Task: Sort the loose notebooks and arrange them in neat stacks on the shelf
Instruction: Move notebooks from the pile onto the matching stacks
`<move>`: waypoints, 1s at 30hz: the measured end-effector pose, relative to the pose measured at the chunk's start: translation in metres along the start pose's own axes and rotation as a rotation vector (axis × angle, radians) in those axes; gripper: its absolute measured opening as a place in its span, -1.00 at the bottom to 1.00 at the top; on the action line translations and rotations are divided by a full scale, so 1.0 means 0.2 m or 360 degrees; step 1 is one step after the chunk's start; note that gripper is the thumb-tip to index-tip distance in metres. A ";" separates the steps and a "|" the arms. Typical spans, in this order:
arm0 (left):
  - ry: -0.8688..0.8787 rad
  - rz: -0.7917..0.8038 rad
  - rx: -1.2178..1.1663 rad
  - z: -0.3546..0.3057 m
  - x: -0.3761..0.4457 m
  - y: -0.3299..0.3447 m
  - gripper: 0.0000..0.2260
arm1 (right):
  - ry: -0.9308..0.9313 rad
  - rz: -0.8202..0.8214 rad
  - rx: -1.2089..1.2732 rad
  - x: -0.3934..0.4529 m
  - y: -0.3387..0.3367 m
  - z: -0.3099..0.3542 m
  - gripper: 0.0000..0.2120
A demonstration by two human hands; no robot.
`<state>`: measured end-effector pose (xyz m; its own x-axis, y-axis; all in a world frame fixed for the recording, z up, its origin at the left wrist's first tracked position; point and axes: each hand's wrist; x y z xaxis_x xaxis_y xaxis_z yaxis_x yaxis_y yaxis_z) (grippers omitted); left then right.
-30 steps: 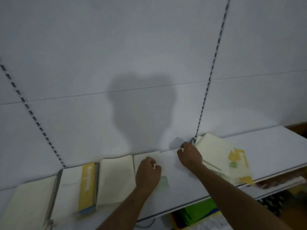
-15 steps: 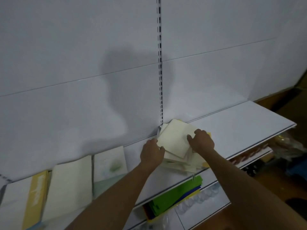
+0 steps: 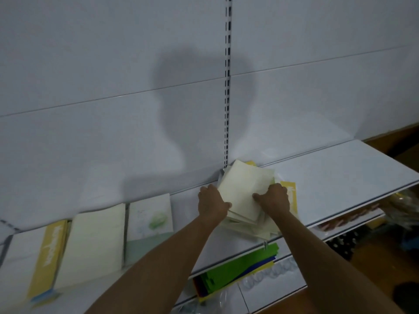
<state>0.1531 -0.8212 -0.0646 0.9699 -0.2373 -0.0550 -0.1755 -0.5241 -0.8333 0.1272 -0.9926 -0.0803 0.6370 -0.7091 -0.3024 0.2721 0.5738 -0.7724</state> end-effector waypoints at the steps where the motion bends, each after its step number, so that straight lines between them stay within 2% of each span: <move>1: 0.0020 -0.0005 -0.0041 0.00 -0.01 -0.01 -0.43 | -0.0025 0.0009 0.0085 -0.01 0.00 0.01 -0.43; 5: 0.0080 -0.0013 -0.0479 0.07 -0.09 -0.05 -0.63 | -0.0019 -0.0005 0.0368 -0.10 0.02 0.05 -0.60; 8: -0.0006 -0.0124 -0.0877 0.16 -0.18 -0.13 -0.76 | -0.0013 -0.0021 0.0579 -0.20 0.07 0.11 -0.60; 10: -0.0026 -0.0216 -0.0989 0.26 -0.25 -0.21 -0.77 | -0.0033 -0.0029 0.0689 -0.29 0.11 0.18 -0.57; 13: -0.0013 -0.0371 -0.0996 0.46 -0.34 -0.37 -0.73 | -0.0189 0.0046 0.0679 -0.47 0.23 0.34 -0.54; 19: -0.0039 -0.0635 -0.0893 1.02 -0.60 -0.80 -0.76 | -0.0582 0.0273 0.0561 -0.98 0.62 0.75 -0.68; 23: -0.0204 -0.0783 -0.0853 1.41 -0.84 -1.05 -0.78 | -0.0779 0.0445 0.0562 -1.36 0.90 0.95 -0.72; 30: -0.0535 -0.1164 -0.0872 2.03 -1.29 -1.34 -0.79 | -0.1055 0.0799 0.0438 -2.04 1.40 1.22 -0.65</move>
<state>0.0194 -0.2871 -0.0502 0.8533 0.4996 0.1494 0.5178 -0.7773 -0.3573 0.1200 -0.4433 -0.0372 0.9930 -0.0108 -0.1172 -0.0431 0.8935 -0.4471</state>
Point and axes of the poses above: each hand's wrist, its own x-axis towards the middle knuckle, its own y-axis out of the palm, z = x × y, and after that the axes turned 11 degrees about y, right-handed
